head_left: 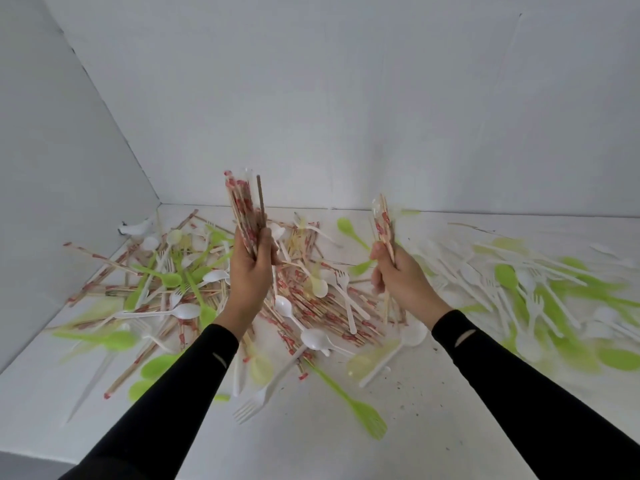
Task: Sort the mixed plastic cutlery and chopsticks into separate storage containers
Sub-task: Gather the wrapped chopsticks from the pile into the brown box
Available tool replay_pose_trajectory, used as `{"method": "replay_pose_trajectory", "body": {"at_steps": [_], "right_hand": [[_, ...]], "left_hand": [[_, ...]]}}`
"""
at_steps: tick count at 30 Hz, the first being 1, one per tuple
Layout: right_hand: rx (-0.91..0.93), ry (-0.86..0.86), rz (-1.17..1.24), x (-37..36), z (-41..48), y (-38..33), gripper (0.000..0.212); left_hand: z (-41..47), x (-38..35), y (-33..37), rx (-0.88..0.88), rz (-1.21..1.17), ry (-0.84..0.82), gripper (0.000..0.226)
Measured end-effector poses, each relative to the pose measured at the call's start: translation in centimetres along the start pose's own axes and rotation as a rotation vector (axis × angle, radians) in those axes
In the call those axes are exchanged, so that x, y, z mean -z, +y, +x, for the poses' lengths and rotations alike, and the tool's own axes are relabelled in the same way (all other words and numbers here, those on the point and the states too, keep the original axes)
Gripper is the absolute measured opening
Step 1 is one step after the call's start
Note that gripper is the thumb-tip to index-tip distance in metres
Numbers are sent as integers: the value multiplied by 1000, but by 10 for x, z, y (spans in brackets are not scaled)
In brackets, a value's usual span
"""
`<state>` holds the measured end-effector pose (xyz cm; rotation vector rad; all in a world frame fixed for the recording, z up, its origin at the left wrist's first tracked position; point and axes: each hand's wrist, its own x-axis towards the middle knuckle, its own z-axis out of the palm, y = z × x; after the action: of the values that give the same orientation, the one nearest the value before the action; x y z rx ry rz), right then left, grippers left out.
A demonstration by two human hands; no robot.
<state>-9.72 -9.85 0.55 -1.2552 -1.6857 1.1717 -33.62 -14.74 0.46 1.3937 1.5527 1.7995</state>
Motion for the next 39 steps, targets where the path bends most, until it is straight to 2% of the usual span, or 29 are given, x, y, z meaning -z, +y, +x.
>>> {"method": "replay_pose_trajectory", "body": {"at_steps": [3,6,9,14,16,19,22,25,28,31,39], "right_hand": [[42,-139,-214,-25,1,7,21],[51,-232,-362,-48,5,14,25],[104,-279,-561,-68,14,17,17],[201,-418,-897,-85,28,23,40],[174,-356,-913,-85,32,27,35],[66,-194,-815,-74,39,35,27],[-8,-119,-808,-57,44,44,21],[-81,-164,-798,-43,48,53,27],[-119,-309,-800,-34,50,61,29],[-119,-383,-806,-27,51,64,27],[-167,-359,-829,2,59,65,21]], "left_hand": [[1,10,-13,35,45,63,27],[-7,14,-25,114,76,108,41],[-18,11,-29,177,47,136,36],[-28,10,-39,182,69,107,25],[-31,11,-47,203,74,79,26],[-40,9,-61,252,134,53,37],[-44,9,-75,292,180,87,34],[-41,5,-83,304,108,59,21],[-40,2,-86,341,219,2,9],[-38,1,-94,369,361,-18,17],[-36,0,-98,371,392,-8,19]]}}
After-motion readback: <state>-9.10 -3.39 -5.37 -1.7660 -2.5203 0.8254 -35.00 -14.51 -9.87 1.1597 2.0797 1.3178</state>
